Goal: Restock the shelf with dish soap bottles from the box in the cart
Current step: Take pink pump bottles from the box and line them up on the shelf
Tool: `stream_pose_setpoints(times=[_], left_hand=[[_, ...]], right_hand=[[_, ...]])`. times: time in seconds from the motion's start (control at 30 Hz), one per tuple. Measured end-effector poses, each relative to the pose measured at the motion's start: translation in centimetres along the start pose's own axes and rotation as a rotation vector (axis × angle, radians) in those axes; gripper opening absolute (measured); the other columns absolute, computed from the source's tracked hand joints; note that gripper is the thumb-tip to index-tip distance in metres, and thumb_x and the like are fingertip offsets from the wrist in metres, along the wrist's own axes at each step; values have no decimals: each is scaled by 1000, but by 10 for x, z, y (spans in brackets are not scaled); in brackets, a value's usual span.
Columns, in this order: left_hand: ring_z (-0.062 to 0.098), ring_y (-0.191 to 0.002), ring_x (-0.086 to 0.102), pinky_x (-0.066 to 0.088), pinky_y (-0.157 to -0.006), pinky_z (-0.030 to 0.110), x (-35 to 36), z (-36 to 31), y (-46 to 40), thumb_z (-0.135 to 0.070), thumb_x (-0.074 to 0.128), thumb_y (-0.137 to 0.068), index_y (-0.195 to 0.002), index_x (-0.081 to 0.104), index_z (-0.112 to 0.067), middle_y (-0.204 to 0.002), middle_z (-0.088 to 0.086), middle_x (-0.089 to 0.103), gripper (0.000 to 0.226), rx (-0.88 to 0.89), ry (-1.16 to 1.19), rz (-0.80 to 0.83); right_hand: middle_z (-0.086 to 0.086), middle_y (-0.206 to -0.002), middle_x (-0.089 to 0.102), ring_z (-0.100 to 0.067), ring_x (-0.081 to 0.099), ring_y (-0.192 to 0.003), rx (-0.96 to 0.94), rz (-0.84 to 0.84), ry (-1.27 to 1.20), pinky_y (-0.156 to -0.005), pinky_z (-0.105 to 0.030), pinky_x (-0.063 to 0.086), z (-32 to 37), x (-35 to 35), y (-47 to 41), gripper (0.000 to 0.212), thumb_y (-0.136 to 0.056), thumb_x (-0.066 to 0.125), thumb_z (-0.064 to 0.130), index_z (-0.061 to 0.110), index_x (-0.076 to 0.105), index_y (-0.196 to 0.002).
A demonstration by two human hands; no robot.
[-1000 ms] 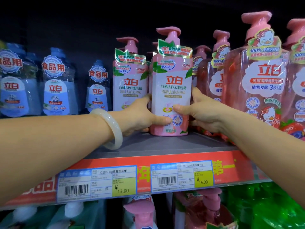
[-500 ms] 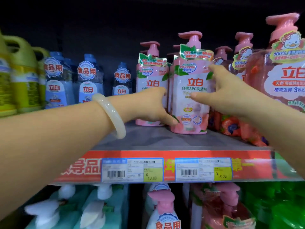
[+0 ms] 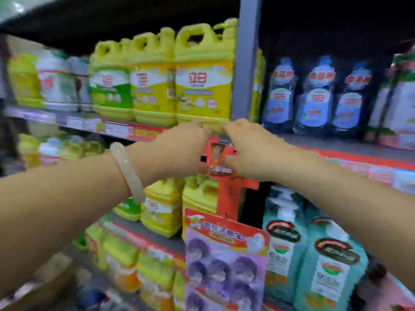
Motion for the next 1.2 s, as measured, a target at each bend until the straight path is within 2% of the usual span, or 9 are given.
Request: stream_pose_setpoints(times=[0.1,0.3,0.37,0.47,0.57,0.7,0.9,1.07,1.2], left_hand=[[30,-122,46,40,-101,39,34,86,72,-46,70,-76,-134,41,-14,-131,11,47,73,-175,-46,110],[33,-119,49,46,-94,42,103,218,234,-38,68,-78,-128,43,-11,-127,12,48,63,-558,-10,384],[33,-119,49,45,-92,42,117,246,280,-47,63,-76,-127,44,-11,-128,12,47,64,-674,24,429],[32,-117,50,46,-91,38,137,283,335,-67,49,-61,-126,46,-13,-125,12,49,84,-796,58,454],[29,-121,48,45,-98,40,164,326,380,-49,63,-79,-134,42,-16,-131,9,48,68,-912,49,478],[24,-119,47,45,-100,39,199,384,412,-40,65,-81,-136,41,-19,-133,5,47,63,-975,54,532],[26,-119,46,45,-100,40,246,490,407,-42,68,-79,-135,40,-19,-132,5,46,67,-988,33,599],[26,-116,46,47,-96,39,284,573,396,-46,66,-80,-137,37,-20,-130,7,45,69,-992,16,643],[29,-120,45,45,-99,42,331,616,408,-39,66,-81,-138,36,-21,-136,6,44,67,-990,64,731]], right_hand=[[-14,-136,38,-35,36,-130,-123,60,-57,-105,-48,36,95,52,-24,65,-84,64,34,14,33,-137],[-15,-133,40,-36,41,-127,-310,279,-140,-102,-45,40,272,172,-43,59,-85,63,29,11,36,-134],[-15,-134,41,-36,41,-127,-370,344,-144,-101,-43,39,323,205,-45,56,-85,62,26,11,37,-133],[-16,-141,36,-35,34,-133,-465,411,-171,-106,-43,35,389,249,-50,61,-86,61,26,11,32,-138],[-14,-139,36,-36,36,-130,-515,487,-194,-102,-44,37,438,286,-56,55,-87,61,25,11,35,-134],[-14,-137,36,-36,34,-129,-565,589,-199,-100,-46,37,488,339,-74,55,-89,59,23,10,32,-135],[-15,-138,36,-36,34,-129,-592,664,-187,-101,-45,36,551,407,-153,49,-91,58,21,10,36,-133],[-14,-135,37,-36,34,-128,-540,683,-236,-99,-46,36,594,456,-231,42,-91,55,20,9,40,-128],[-16,-135,39,-37,38,-127,-498,799,-234,-99,-44,38,613,512,-260,44,-90,56,25,7,41,-127]])
Point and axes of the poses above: each hand's wrist, its own y-axis away from the middle knuckle, its own x-axis out of the palm, z = x × y, the point moved 6 cm from there along -y, towards the middle knuckle
